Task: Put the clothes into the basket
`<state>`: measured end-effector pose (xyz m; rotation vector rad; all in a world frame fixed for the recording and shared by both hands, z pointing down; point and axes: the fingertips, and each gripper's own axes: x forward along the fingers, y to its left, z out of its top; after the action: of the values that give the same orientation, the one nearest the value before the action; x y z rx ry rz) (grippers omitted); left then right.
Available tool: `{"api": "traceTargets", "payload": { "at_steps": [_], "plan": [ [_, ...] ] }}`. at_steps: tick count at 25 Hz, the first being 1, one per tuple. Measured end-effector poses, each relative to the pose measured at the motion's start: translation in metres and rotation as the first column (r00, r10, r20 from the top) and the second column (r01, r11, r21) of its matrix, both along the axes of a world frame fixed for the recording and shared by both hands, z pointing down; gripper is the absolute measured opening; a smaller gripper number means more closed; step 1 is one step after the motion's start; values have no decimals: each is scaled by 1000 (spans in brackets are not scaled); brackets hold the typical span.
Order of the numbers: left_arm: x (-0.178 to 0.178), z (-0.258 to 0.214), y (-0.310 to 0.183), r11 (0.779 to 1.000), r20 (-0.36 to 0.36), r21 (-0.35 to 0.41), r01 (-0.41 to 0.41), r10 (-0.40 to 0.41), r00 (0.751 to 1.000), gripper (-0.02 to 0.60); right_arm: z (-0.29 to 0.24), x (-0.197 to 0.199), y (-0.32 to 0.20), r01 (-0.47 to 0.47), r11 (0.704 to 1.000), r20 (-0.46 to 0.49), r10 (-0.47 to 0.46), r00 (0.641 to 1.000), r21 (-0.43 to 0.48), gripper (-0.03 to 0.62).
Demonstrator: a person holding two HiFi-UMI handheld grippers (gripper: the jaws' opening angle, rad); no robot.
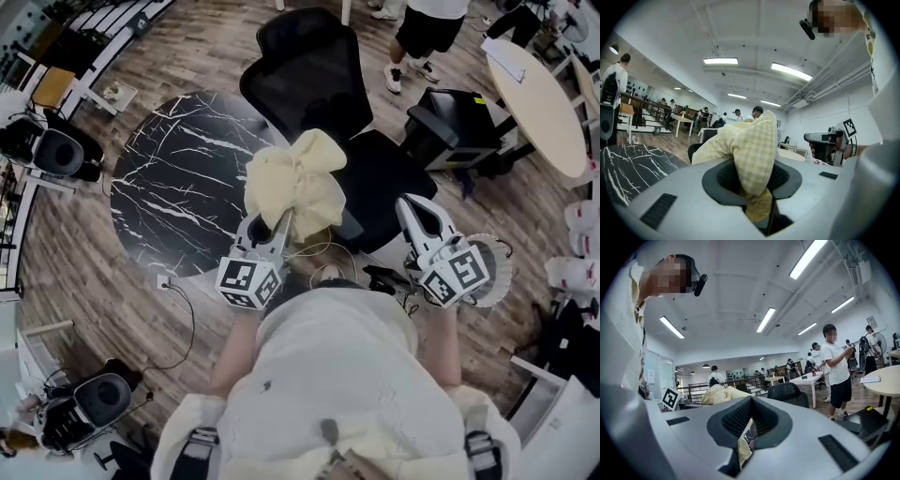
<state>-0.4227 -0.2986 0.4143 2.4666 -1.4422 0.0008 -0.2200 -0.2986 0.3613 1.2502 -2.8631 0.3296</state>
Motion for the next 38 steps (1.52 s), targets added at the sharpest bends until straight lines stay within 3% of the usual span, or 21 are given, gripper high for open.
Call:
{"api": "traceTargets", "payload": {
  "at_steps": [10,20,32,38],
  "plan": [
    [5,-56,4,992,6,123,7,-8,1000,123,-39,6,4,3,997,24,-5,1000,78,8],
    [20,-69,7,988,8,151,-26,25,1000,123,-39,24,15,-33,996,16,32,999,80,8],
    [42,-73,-4,963,-11,135,-234,237,971,123,-32,37,39,-245,968,8,245,970,53,9],
    [64,-75,-1,925,-12,141,-354,359,933,124,-36,46,60,-336,941,-1,337,942,45,8]
  ]
}}
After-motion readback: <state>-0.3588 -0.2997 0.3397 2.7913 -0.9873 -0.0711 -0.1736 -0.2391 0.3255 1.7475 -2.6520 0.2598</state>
